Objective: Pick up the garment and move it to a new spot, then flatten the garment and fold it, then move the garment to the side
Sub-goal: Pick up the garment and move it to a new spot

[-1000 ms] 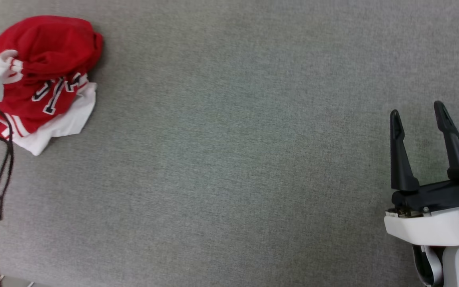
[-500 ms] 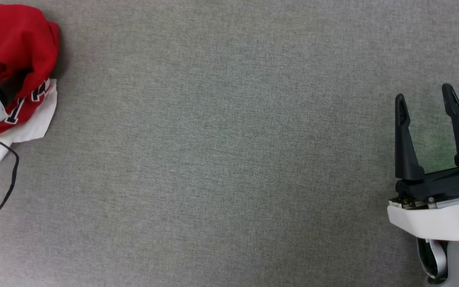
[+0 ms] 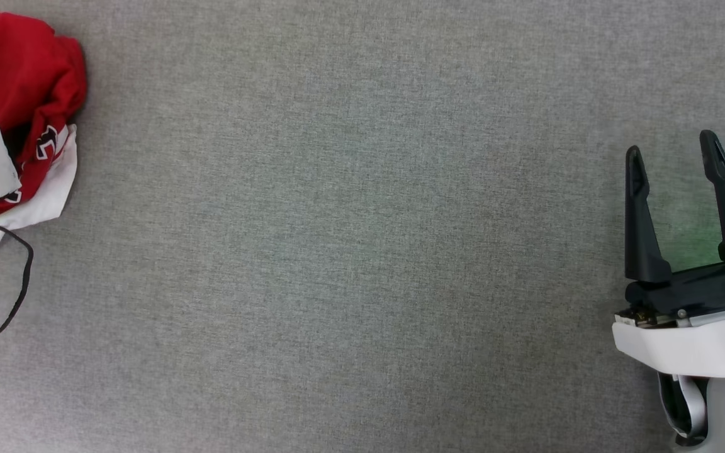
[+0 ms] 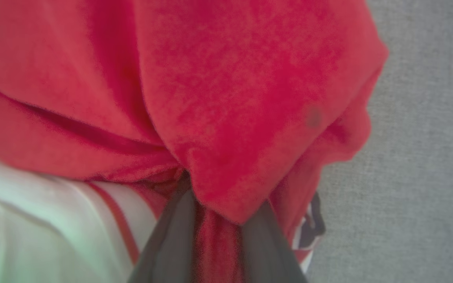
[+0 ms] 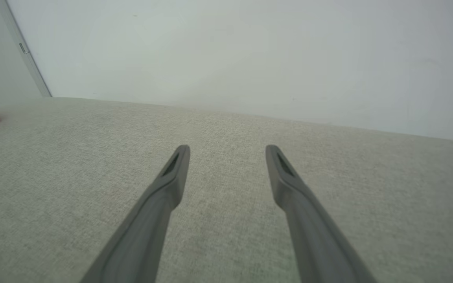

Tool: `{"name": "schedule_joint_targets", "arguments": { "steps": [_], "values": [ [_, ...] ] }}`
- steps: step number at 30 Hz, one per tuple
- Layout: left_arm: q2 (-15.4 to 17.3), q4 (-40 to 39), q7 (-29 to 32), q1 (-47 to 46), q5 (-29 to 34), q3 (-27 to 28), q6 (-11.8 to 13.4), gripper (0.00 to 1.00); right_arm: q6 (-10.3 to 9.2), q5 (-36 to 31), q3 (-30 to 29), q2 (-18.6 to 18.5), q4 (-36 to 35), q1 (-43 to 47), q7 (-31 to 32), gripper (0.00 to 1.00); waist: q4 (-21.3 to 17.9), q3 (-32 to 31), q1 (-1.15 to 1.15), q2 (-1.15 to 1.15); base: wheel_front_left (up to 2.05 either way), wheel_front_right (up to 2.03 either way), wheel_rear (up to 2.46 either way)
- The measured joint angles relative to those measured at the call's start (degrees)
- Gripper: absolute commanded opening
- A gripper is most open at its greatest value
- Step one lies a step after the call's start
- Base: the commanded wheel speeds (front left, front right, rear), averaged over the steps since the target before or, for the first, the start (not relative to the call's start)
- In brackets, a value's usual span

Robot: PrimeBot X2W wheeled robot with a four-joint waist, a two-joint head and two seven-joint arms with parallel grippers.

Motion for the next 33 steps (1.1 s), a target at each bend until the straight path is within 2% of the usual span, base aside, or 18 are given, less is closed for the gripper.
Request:
{"name": "schedule_joint_targets", "arguments": {
  "steps": [8,12,21,27,33],
  "values": [
    [1.89,-2.53,-6.32,-1.91,3.35,-4.04,0.07,0.00,0.00,1.31,0.12,0.24,1.18,0.52,0.00,1.00,0.75,-4.11,0.01,0.00,0.00,0.00,0.00],
    [3.99,-7.16,-7.88,-4.75,4.16,-6.34,0.07,0.00,0.00,1.88,0.48,0.38,1.91,1.22,0.00,1.00,1.13,-7.09,0.00,0.00,0.00,0.00,0.00],
    [4.60,-20.56,-6.98,-7.69,8.13,-12.28,0.07,0.00,0.00,5.21,1.11,0.54,3.38,2.86,0.00,1.00,0.10,-13.24,0.00,0.00,0.00,0.00,0.00],
    [0.40,-27.18,-5.60,-9.36,10.33,-17.05,0.07,0.00,0.00,7.08,0.98,0.54,3.67,3.39,0.00,1.00,-3.72,-15.09,0.00,0.00,0.00,0.00,0.00],
    [-6.58,-30.41,-5.22,-11.99,11.71,-23.84,0.07,0.00,0.00,8.98,0.99,0.55,3.72,3.41,0.00,1.00,-8.90,-15.71,0.00,0.00,0.00,0.00,0.00]
  ]
}}
